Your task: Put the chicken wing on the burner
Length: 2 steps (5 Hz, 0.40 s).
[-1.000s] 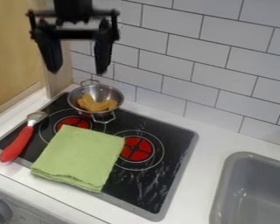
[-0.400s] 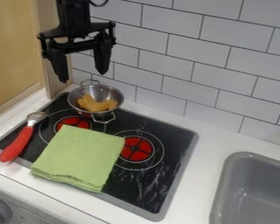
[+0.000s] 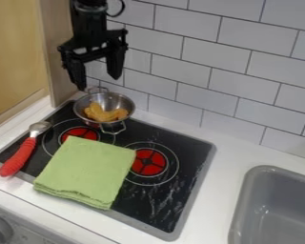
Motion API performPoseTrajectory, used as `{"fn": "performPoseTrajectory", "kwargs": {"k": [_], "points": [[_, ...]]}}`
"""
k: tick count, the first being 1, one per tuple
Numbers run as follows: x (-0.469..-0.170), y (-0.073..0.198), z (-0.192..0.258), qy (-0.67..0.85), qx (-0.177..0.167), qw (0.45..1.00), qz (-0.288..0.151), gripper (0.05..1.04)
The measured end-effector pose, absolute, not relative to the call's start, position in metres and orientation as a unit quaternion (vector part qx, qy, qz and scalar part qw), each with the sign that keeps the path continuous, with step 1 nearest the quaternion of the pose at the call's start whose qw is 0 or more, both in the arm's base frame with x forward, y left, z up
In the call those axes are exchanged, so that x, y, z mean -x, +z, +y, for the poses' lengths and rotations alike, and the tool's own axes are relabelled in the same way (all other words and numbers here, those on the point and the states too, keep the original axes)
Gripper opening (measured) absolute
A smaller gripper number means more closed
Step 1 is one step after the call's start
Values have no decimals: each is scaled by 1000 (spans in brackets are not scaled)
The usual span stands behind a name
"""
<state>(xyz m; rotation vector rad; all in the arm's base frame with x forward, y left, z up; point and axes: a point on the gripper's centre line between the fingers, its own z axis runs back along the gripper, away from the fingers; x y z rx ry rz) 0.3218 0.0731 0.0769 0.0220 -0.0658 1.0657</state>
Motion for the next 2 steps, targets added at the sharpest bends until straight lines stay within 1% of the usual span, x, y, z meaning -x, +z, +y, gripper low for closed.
{"fn": "performPoseTrajectory", "kwargs": {"k": [1,2], "points": [[-330,62,79,524,-23,851,-34,999],[-340,56,81,525,-23,850,-34,957]]}}
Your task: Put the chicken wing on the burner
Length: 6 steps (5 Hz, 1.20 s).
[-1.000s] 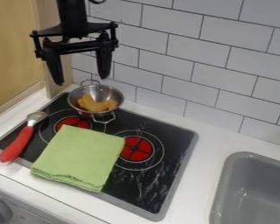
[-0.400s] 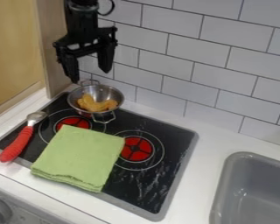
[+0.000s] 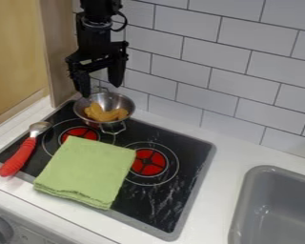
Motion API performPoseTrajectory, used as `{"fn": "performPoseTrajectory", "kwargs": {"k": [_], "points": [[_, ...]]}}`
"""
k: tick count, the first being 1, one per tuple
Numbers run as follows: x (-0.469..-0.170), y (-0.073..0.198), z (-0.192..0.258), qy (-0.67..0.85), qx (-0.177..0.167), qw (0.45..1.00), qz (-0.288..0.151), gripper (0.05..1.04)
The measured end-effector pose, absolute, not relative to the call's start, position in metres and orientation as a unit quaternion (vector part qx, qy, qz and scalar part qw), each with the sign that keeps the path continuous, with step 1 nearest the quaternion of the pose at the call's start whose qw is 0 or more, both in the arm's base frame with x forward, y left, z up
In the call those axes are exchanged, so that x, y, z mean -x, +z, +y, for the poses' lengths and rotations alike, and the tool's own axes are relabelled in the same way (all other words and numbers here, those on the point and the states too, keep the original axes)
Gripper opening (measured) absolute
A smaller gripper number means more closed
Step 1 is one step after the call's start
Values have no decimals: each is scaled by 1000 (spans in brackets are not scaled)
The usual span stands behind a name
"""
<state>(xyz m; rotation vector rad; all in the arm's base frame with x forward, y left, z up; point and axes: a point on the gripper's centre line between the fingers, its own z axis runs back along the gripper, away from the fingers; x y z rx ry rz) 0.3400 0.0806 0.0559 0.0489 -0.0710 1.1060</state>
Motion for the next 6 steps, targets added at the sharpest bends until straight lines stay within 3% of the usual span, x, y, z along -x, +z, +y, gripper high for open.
{"fn": "performPoseTrajectory", "kwargs": {"k": [1,2,3,6], "points": [[-344,53,82,524,-21,850,-44,916],[-345,42,82,527,-22,849,-38,1003],[-341,36,82,528,-25,848,-39,993],[-338,17,82,524,-26,850,-44,880]]}}
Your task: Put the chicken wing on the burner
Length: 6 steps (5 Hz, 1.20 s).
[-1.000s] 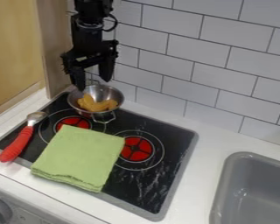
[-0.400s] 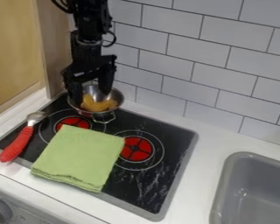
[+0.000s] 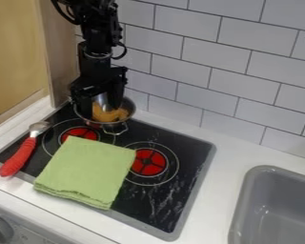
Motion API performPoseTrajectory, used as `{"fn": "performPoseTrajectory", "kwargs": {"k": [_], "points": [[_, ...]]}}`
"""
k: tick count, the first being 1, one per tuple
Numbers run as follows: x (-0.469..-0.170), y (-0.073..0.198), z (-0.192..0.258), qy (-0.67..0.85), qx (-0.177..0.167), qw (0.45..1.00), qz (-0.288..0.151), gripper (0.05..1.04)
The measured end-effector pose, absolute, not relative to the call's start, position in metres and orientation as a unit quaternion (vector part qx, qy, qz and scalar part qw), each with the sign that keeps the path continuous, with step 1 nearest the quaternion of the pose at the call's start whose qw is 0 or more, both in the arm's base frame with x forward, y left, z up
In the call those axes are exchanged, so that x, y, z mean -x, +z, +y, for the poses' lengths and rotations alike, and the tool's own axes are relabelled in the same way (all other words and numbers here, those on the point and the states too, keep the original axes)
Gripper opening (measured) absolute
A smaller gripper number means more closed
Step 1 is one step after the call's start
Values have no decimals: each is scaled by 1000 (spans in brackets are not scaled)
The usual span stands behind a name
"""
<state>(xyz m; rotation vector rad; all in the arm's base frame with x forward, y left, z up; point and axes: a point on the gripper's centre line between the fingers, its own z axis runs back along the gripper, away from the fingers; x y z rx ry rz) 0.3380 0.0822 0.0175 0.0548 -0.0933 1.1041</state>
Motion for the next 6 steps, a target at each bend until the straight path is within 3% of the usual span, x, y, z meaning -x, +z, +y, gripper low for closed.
{"fn": "performPoseTrajectory", "kwargs": {"k": [1,2,5,6], "points": [[-336,9,83,519,-36,853,-36,772],[-336,9,83,519,-36,853,-38,533],[-331,11,86,528,-50,847,-32,484],[-335,30,85,534,-51,842,-55,438]]}}
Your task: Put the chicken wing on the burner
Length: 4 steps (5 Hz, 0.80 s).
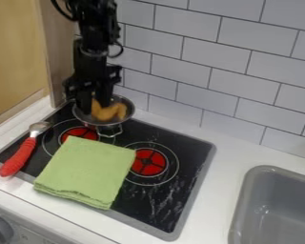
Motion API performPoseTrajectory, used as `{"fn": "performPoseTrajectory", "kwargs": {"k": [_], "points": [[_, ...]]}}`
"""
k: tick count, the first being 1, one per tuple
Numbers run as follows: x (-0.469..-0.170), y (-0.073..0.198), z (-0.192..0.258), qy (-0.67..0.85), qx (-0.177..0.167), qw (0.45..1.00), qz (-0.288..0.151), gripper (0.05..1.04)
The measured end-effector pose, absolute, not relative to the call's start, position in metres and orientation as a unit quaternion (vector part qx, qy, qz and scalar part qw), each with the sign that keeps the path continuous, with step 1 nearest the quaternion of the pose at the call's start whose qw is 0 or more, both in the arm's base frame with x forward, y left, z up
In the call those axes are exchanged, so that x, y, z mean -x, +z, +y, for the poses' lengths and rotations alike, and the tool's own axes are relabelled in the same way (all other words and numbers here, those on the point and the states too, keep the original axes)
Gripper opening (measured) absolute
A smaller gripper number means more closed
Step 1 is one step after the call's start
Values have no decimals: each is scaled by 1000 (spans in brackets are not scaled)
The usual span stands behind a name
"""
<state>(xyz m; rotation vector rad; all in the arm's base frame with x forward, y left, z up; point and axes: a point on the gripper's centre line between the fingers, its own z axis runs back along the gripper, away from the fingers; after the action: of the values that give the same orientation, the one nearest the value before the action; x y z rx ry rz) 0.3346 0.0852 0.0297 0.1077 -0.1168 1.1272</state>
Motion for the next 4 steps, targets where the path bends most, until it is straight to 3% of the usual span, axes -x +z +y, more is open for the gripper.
{"fn": "performPoseTrajectory", "kwargs": {"k": [3,4], "points": [[-351,83,76,536,2,839,-99,437],[-330,81,48,504,-3,860,-80,437]]}}
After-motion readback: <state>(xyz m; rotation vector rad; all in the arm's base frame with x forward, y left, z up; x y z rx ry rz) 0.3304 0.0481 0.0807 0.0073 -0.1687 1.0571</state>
